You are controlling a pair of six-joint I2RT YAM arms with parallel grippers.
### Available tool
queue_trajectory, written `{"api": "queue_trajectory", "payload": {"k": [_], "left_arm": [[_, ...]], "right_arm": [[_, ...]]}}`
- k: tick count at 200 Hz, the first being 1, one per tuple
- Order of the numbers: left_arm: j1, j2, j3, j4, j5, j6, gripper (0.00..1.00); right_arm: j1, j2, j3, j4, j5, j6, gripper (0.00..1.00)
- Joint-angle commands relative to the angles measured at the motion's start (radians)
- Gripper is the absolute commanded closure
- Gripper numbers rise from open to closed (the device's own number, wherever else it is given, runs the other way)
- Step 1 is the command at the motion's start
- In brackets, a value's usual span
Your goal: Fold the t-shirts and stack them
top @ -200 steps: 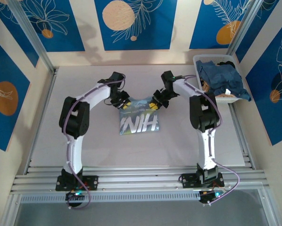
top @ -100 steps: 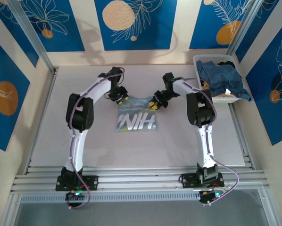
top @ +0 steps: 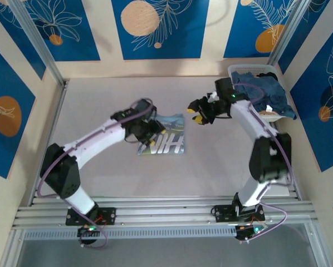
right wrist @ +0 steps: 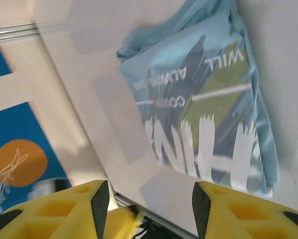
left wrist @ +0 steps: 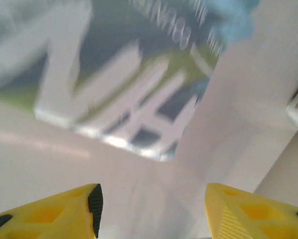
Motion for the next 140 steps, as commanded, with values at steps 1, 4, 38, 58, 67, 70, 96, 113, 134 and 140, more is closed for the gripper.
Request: {"api": "queue_trajectory", "payload": {"k": [1, 4, 38, 58, 67, 70, 96, 113, 134, 140], "left_arm": [[-0.071, 0.039, -0.103, 0.220, -0.033, -0.347, 0.36], [-0.082, 0.043, -0.106, 0.234, -0.041, -0.363, 0.34], [-0.157, 0.093, -0.173, 0.372, -0.115, -0.518, 0.27], [-0.179, 0.142, -0.209, 0.502, -0.142, -0.601, 0.27], [-0.183, 0.169, -0.206, 0.531, -0.141, -0.625, 0.27], [-0.185, 0.175, -0.205, 0.538, -0.143, -0.634, 0.27], [-0.195, 0.219, -0.203, 0.587, -0.183, -0.687, 0.27], [-0.195, 0.253, -0.203, 0.623, -0.204, -0.725, 0.28], [-0.193, 0.311, -0.199, 0.709, -0.225, -0.775, 0.35], [-0.194, 0.325, -0.196, 0.721, -0.237, -0.784, 0.38]], "right_arm": [[0.011, -0.116, -0.164, 0.124, -0.084, 0.038, 0.49], [0.010, -0.137, -0.182, 0.133, -0.089, 0.046, 0.49], [0.006, -0.314, -0.313, 0.159, -0.110, 0.076, 0.47], [-0.007, -0.351, -0.333, 0.130, -0.125, 0.061, 0.47], [-0.013, -0.360, -0.341, 0.124, -0.130, 0.056, 0.47], [-0.017, -0.362, -0.343, 0.122, -0.133, 0.055, 0.47], [-0.034, -0.379, -0.349, 0.113, -0.145, 0.048, 0.47], [-0.043, -0.389, -0.350, 0.099, -0.146, 0.040, 0.47], [-0.052, -0.401, -0.361, 0.089, -0.151, 0.036, 0.47], [-0.054, -0.403, -0.366, 0.089, -0.153, 0.037, 0.47]]}}
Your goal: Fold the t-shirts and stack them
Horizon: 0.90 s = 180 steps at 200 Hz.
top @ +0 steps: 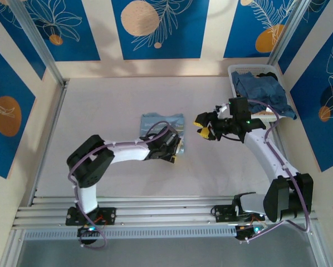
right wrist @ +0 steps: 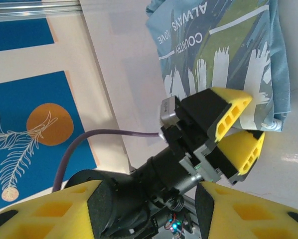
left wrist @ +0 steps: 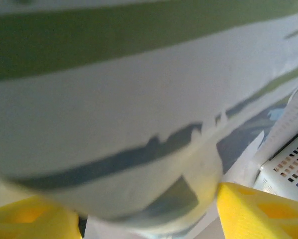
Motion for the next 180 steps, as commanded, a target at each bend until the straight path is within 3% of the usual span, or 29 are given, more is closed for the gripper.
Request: {"api": "queue_trajectory", "payload": {"k": [1, 25, 48, 76, 121, 180], "left_arm": [[-0.008, 0.063, 0.001, 0.109, -0.062, -0.168, 0.38], [0.010, 0.102, 0.016, 0.139, -0.109, -0.170, 0.58], [0.057, 0.119, 0.007, 0.162, -0.109, -0.143, 0.68], [0.161, 0.105, -0.021, 0.151, -0.072, -0.027, 0.71], [0.432, 0.087, -0.041, 0.127, 0.045, 0.235, 0.73], [0.808, 0.183, 0.177, -0.087, 0.259, 0.705, 0.72]], "right_arm": [[-0.012, -0.034, -0.027, -0.030, -0.042, -0.015, 0.47], [-0.013, -0.041, -0.044, -0.030, -0.042, -0.009, 0.47], [-0.014, -0.047, -0.050, -0.030, -0.039, -0.003, 0.47], [-0.017, -0.051, -0.046, -0.040, -0.034, -0.002, 0.47], [-0.019, -0.048, -0.041, -0.043, -0.028, 0.004, 0.48], [-0.018, -0.020, -0.021, -0.034, -0.017, 0.010, 0.48]]}}
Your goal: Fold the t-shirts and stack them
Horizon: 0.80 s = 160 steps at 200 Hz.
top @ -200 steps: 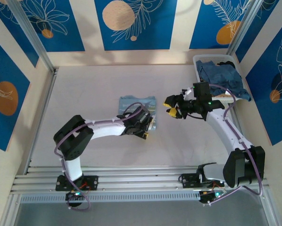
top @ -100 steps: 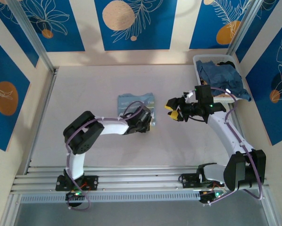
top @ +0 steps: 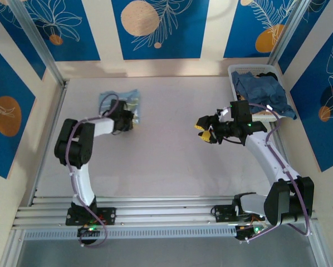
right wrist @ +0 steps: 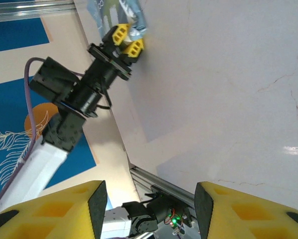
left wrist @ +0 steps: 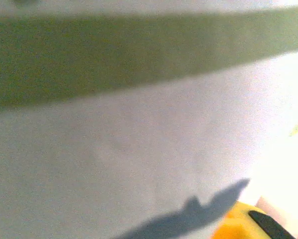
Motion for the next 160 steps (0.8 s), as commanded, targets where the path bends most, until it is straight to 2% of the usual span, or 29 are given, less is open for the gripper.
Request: {"api": "queue_trajectory", "payload": {"k": [1, 28, 46, 78, 94, 114, 125, 130, 134, 138, 140, 145, 155, 160], "left_arm": [[0.118, 0.068, 0.105, -0.152, 0.101, 0.262, 0.72], [0.226, 0.177, 0.287, -0.273, 0.158, 0.407, 0.72], [0.271, 0.229, 0.373, -0.318, 0.176, 0.452, 0.70], [0.281, 0.272, 0.462, -0.329, 0.202, 0.481, 0.64], [0.280, 0.243, 0.438, -0.321, 0.192, 0.479, 0.59], [0.275, 0.133, 0.355, -0.279, 0.147, 0.508, 0.48], [0.264, 0.054, 0.315, -0.275, 0.126, 0.538, 0.38], [0.259, 0.016, 0.296, -0.270, 0.120, 0.547, 0.31], [0.253, -0.015, 0.280, -0.264, 0.117, 0.554, 0.13], [0.247, -0.048, 0.261, -0.259, 0.113, 0.563, 0.05], [0.244, -0.068, 0.253, -0.256, 0.111, 0.568, 0.01], [0.236, -0.110, 0.232, -0.257, 0.101, 0.581, 0.00], [0.219, -0.200, 0.191, -0.282, 0.063, 0.600, 0.00], [0.212, -0.244, 0.171, -0.290, 0.046, 0.613, 0.00]], "right_arm": [[-0.007, 0.008, 0.018, -0.011, -0.009, 0.008, 0.48], [-0.002, 0.025, 0.024, 0.013, -0.015, 0.017, 0.47], [0.005, 0.032, 0.038, 0.033, -0.017, 0.015, 0.47], [0.022, 0.011, 0.043, 0.117, -0.006, 0.017, 0.46], [0.031, -0.023, 0.042, 0.169, 0.031, 0.014, 0.44], [0.048, -0.059, 0.050, 0.206, 0.094, -0.015, 0.41], [0.054, -0.073, 0.054, 0.220, 0.128, -0.026, 0.39], [0.057, -0.082, 0.054, 0.225, 0.149, -0.030, 0.38], [0.061, -0.088, 0.050, 0.234, 0.167, -0.034, 0.38], [0.065, -0.101, 0.044, 0.248, 0.186, -0.038, 0.37], [0.065, -0.107, 0.041, 0.256, 0.197, -0.042, 0.35], [0.071, -0.126, 0.030, 0.278, 0.226, -0.051, 0.30], [0.080, -0.156, 0.015, 0.301, 0.276, -0.067, 0.01], [0.079, -0.165, 0.020, 0.298, 0.287, -0.073, 0.01]]}}
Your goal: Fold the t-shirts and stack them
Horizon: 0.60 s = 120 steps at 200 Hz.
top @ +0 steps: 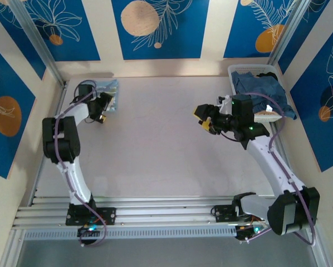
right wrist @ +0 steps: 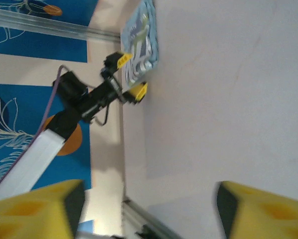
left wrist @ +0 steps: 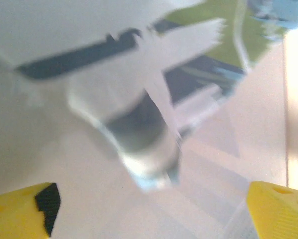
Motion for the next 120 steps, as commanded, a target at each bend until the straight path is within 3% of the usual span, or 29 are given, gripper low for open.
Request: {"api": "queue_trajectory", "payload": {"k": [1, 28, 57, 83, 93, 106, 120], "left_arm": [[-0.045, -0.233, -0.064, -0.018, -0.088, 0.092, 0.00], [-0.091, -0.458, -0.176, -0.106, -0.240, 0.130, 0.00], [-0.135, -0.635, -0.234, -0.224, -0.362, 0.202, 0.00], [-0.138, -0.735, -0.264, -0.331, -0.415, 0.259, 0.00], [-0.142, -0.768, -0.261, -0.406, -0.484, 0.270, 0.00], [-0.159, -0.814, -0.269, -0.506, -0.647, 0.267, 0.00], [-0.171, -0.913, -0.361, -0.455, -0.752, 0.371, 0.00]], "right_arm": [[0.012, -0.069, 0.001, 0.077, 0.126, -0.056, 0.01], [-0.012, -0.013, 0.157, -0.108, 0.070, -0.123, 0.01], [-0.016, -0.026, 0.200, -0.095, 0.048, -0.156, 0.01], [-0.024, -0.053, 0.224, -0.144, 0.109, -0.192, 0.01], [-0.028, -0.056, 0.253, -0.222, 0.177, -0.224, 0.01], [-0.029, -0.045, 0.313, -0.391, 0.359, -0.248, 0.01], [-0.040, -0.039, 0.319, -0.512, 0.551, -0.264, 0.01]]}}
